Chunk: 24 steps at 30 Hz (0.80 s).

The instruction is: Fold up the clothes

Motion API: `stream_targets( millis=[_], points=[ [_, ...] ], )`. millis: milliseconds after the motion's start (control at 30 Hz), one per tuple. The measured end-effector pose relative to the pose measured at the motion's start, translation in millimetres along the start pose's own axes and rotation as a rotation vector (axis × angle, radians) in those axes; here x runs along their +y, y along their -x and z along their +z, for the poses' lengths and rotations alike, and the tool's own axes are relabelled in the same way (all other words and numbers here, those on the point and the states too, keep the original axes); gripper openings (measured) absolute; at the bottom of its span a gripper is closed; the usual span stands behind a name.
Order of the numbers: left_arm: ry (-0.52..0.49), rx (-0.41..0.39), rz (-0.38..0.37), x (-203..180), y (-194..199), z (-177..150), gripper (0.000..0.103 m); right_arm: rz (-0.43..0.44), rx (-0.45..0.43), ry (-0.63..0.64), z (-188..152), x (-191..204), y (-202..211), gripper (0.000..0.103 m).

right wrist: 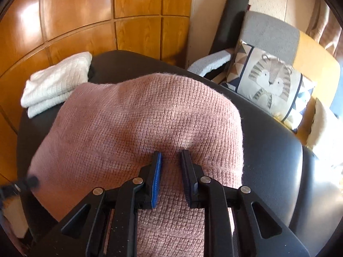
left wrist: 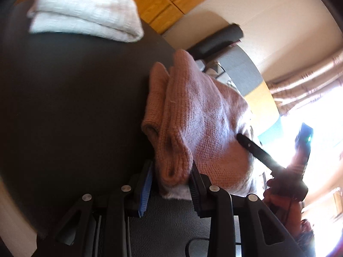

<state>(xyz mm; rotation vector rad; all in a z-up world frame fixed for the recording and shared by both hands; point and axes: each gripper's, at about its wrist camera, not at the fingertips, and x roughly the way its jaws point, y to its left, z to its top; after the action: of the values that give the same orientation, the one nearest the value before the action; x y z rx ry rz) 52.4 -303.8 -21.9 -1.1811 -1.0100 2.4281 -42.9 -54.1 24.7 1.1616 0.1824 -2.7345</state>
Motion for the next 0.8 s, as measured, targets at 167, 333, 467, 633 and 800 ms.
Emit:
stream_targets(
  millis=[167, 333, 467, 633, 800],
  points=[
    [-0.115, -0.214, 0.022, -38, 44, 15, 0.029, 0.050, -0.047, -0.088, -5, -10, 4, 0.021],
    [-0.243, -0.180, -0.027, -93, 14, 40, 0.030, 0.056, -0.049, -0.085, -3, -11, 4, 0.021],
    [-0.334, -0.078, -0.002, -123, -43, 54, 0.031, 0.094, -0.055, -0.121, -2, -18, 8, 0.021],
    [-0.355, 0.043, 0.060, -122, -106, 61, 0.030, 0.112, -0.033, -0.031, 22, -16, 27, 0.030],
    [-0.443, -0.061, 0.004, -112, -98, 38, 0.031, 0.110, -0.048, -0.106, 68, -34, 35, 0.043]
  ],
)
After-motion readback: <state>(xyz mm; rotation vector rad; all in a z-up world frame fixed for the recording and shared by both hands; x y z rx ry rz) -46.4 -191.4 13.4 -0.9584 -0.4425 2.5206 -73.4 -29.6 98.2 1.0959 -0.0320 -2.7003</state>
